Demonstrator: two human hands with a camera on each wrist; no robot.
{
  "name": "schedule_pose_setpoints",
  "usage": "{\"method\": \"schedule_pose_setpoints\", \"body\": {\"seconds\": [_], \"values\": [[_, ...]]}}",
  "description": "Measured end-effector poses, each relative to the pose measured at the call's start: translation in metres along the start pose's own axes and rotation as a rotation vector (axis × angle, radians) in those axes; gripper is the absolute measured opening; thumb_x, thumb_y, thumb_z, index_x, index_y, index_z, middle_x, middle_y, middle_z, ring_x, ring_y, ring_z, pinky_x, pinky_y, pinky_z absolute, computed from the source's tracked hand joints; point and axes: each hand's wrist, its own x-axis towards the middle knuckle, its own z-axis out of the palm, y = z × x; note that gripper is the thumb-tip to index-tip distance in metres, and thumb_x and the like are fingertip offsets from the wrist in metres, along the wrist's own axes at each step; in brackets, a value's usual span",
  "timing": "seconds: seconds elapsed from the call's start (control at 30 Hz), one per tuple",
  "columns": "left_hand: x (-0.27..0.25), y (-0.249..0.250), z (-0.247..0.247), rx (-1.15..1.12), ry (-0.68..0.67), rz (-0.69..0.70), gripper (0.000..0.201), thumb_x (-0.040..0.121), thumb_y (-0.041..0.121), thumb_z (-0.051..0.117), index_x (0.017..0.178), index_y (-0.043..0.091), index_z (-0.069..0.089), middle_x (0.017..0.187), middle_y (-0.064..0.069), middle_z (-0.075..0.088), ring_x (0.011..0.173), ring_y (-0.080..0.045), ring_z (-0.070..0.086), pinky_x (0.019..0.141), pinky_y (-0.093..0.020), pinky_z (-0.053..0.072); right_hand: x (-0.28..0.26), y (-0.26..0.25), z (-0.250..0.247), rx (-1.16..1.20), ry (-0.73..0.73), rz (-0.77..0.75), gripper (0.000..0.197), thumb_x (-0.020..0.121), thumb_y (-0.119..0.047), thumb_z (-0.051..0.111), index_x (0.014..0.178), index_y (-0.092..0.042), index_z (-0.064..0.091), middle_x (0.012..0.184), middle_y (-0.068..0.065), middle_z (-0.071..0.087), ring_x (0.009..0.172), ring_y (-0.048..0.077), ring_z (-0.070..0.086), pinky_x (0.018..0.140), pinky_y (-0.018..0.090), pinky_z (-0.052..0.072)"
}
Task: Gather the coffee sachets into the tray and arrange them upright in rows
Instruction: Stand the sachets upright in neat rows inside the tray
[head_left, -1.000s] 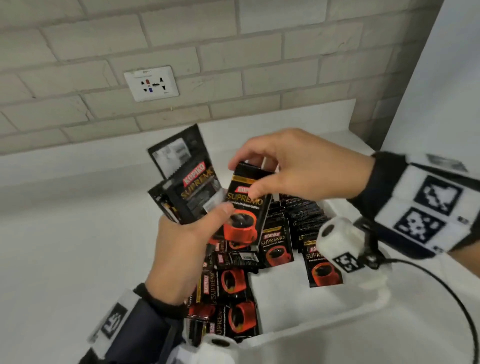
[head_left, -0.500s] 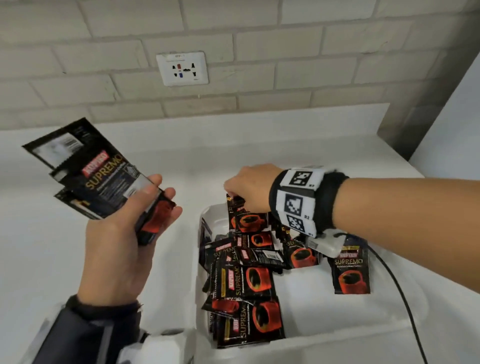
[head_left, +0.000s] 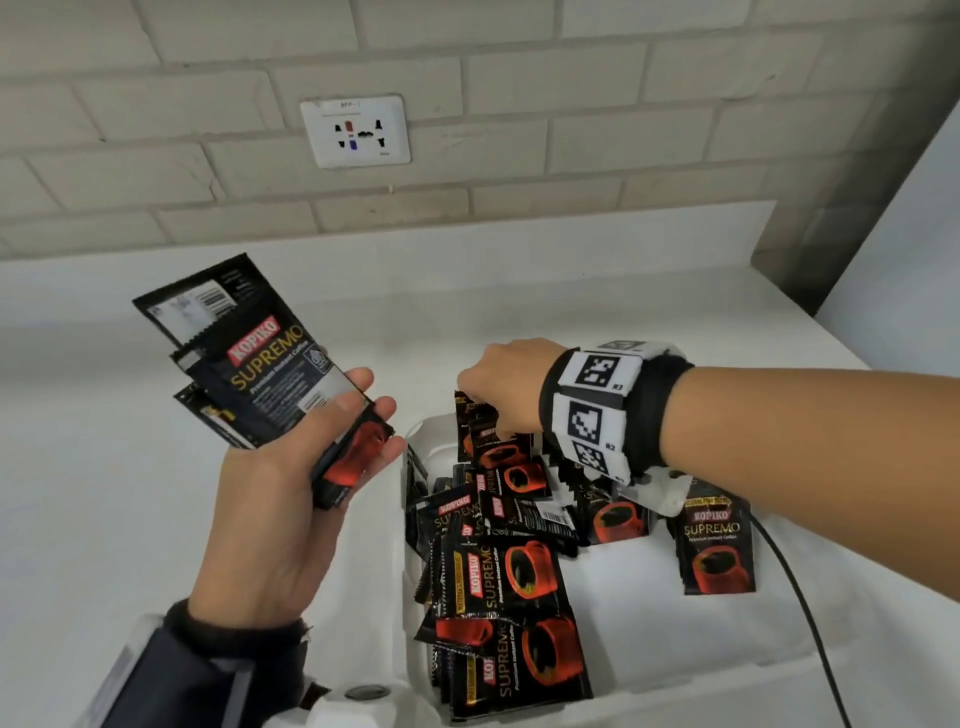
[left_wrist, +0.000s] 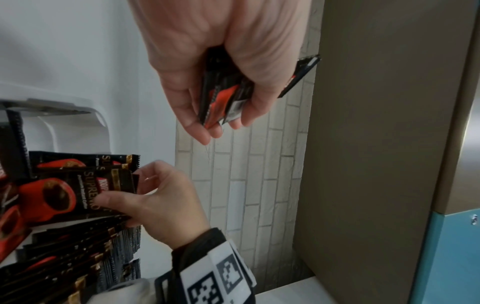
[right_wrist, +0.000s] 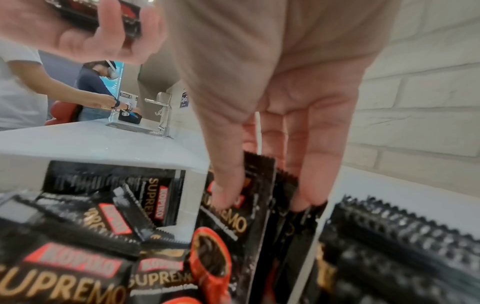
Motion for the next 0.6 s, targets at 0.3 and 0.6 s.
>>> {"method": "schedule_pose_setpoints", "body": {"seconds": [0.3, 0.6], "values": [[0.001, -0.004, 0.003, -0.007, -0.023, -0.09, 0.019, 0.063, 0.011, 0.06, 0.06, 0.022, 0.075, 0.073, 0.004, 0.071, 0.071, -0.014, 0.07, 0.059, -0.027, 0.058, -0.004, -0.007, 0.011, -0.061, -0.131, -0.051, 0.034, 0.091, -0.006, 0.049, 0.123, -0.013, 0.055, 0.098, 0.004, 0.06, 0.074, 0.018, 0.055, 0.053, 0.024, 0.037], [0.001, -0.003, -0.003, -0.004, -0.011, -0.159, 0.015, 0.063, 0.01, 0.061, 0.072, 0.014, 0.072, 0.077, -0.001, 0.072, 0.071, -0.016, 0.07, 0.061, -0.03, 0.059, 0.003, -0.003, 0.007, 0.096, -0.245, -0.121, 0.043, 0.093, -0.012, 0.05, 0.136, -0.013, 0.043, 0.132, 0.007, 0.049, 0.117, 0.023, 0.049, 0.076, 0.024, 0.035]]}}
